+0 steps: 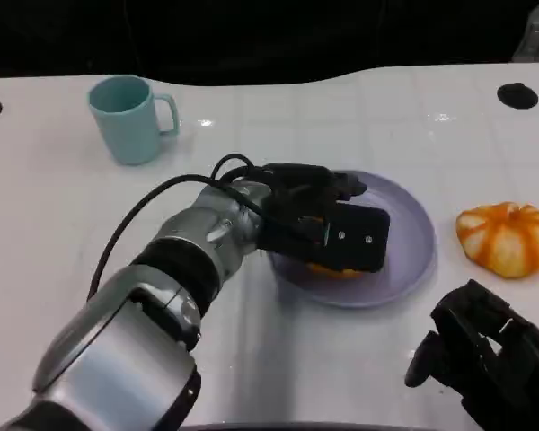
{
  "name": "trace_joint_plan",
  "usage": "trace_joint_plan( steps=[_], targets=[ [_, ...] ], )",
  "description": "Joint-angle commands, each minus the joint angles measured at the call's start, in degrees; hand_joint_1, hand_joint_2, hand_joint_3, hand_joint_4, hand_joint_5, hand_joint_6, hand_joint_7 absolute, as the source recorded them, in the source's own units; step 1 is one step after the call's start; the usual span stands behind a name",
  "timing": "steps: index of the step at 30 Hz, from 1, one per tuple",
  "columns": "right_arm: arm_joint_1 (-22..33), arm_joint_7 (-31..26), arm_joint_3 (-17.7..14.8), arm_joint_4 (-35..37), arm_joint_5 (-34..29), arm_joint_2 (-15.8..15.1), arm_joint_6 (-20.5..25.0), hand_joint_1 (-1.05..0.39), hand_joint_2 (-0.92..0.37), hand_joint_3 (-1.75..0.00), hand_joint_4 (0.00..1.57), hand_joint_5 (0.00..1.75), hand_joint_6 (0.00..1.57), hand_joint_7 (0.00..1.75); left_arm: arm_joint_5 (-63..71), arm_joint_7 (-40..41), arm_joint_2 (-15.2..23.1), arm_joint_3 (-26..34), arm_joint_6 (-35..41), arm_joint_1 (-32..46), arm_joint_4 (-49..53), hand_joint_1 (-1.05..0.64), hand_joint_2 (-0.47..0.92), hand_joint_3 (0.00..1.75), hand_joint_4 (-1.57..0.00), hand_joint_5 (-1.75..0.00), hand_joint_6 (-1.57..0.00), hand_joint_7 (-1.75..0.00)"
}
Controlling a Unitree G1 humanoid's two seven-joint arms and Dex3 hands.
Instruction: Grasp the bread from the table and place it into the plate.
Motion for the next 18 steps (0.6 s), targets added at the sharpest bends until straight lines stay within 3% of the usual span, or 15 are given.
trace_joint_plan(
  steps=[1, 9, 18],
  targets=[
    [-0.2, 0.3, -0.4, -0.4, 0.5, -0.4, -0.5, -0.54, -0.92, -0.23, 0.65, 1.75, 0.54, 1.58, -0.8, -0.6, 1.4, 0.8, -1.1, -1.5, -0.6, -0.94, 0.92, 0.40, 0.00, 0.00, -0.04, 0.00],
    [-0.2, 0.6, -0.5, -0.2, 0.4, -0.5, -0.7, -0.54, -0.92, -0.22, 0.65, 1.75, 0.56, 1.58, -8.4, -3.4, 3.9, 7.5, -5.9, 1.0, -3.3, -0.93, 0.92, 0.43, -0.01, 0.00, -0.05, -0.01],
    [-0.2, 0.1, -0.6, -0.5, 0.2, -0.4, -0.3, -0.54, -0.92, -0.23, 0.66, 1.75, 0.56, 1.59, -21.3, -11.8, 6.2, 17.0, -11.0, 6.4, -8.5, -0.79, 0.92, 0.34, -0.12, -0.07, -0.20, -0.07]
  ],
)
